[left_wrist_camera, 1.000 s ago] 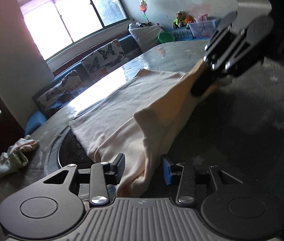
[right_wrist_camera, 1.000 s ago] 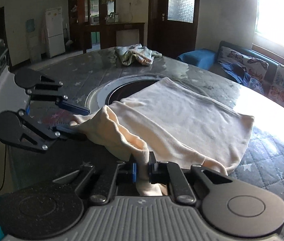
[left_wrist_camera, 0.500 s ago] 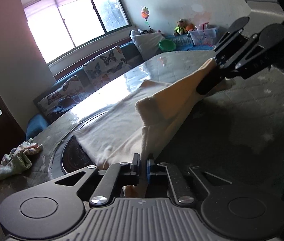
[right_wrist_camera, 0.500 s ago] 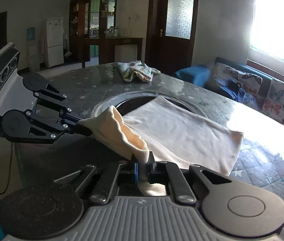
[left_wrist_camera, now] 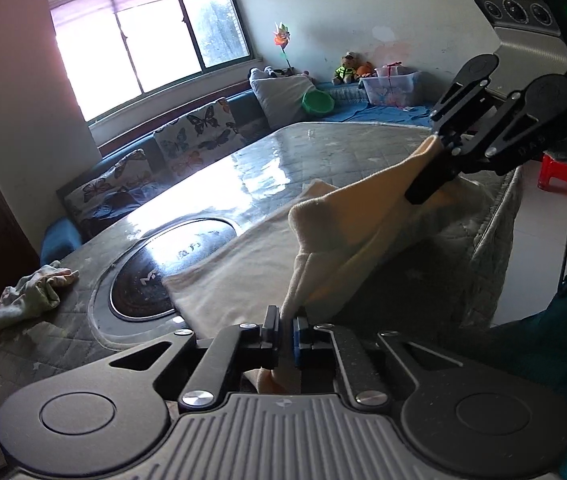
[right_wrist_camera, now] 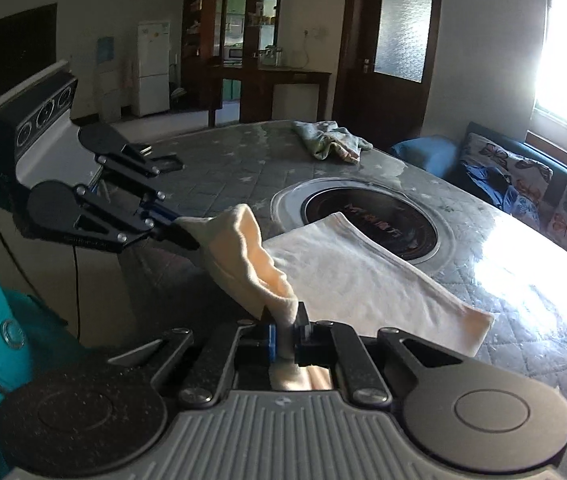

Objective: Fold clothes

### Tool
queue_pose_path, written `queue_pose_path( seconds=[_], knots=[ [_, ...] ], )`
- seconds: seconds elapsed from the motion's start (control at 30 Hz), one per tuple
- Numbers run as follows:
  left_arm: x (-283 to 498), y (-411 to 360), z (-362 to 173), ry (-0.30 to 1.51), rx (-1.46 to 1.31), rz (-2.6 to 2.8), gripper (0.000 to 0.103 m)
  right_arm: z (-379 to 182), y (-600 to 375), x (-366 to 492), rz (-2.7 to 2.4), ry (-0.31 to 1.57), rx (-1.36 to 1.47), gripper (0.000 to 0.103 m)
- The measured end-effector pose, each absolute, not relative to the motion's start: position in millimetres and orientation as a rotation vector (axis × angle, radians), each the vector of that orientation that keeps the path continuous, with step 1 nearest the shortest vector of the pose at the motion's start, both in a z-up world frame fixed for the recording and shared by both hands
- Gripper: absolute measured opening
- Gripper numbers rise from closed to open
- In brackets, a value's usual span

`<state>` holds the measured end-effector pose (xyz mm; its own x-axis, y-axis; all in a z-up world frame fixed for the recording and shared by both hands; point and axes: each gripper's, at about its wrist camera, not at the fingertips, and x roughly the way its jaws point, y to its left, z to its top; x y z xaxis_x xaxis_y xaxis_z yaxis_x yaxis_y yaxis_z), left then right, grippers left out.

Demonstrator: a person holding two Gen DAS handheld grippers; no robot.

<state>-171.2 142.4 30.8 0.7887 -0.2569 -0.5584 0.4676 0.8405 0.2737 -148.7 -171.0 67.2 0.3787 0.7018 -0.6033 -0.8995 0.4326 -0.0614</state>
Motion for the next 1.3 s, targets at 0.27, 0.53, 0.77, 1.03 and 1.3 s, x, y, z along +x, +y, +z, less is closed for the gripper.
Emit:
queue_pose_path(
  seconds=[0.27,0.53,0.77,1.03,1.3],
  knots=[
    [-122.5,147.7,41.2,0.484,0.396,-0.342,0.007,83.8,-157.5,-104.5,1.021,0.508,-0.422,0.006],
    [-33.4,156.0,33.2,0.51,0.382,-0.298,0.007,82.8,-128.2,-18.1,0.962,0.519,-0.482,0.006],
    [42.1,160.7,-9.5,0.625,0.329,-0.201,0.011,34.2,-97.6,59.9,0.876,0.625,-0.456,0.007],
    [63.8,172.6,-32.3,0.69,0.285,-0.109,0.03,-14.1,-98.8,85.8,0.77,0.677,-0.291,0.019],
    [50.4,176.8,-9.0,0.639,0.2,-0.07,0.045,3.6,-172.2,56.5,0.676,0.684,-0.184,0.021]
  ],
)
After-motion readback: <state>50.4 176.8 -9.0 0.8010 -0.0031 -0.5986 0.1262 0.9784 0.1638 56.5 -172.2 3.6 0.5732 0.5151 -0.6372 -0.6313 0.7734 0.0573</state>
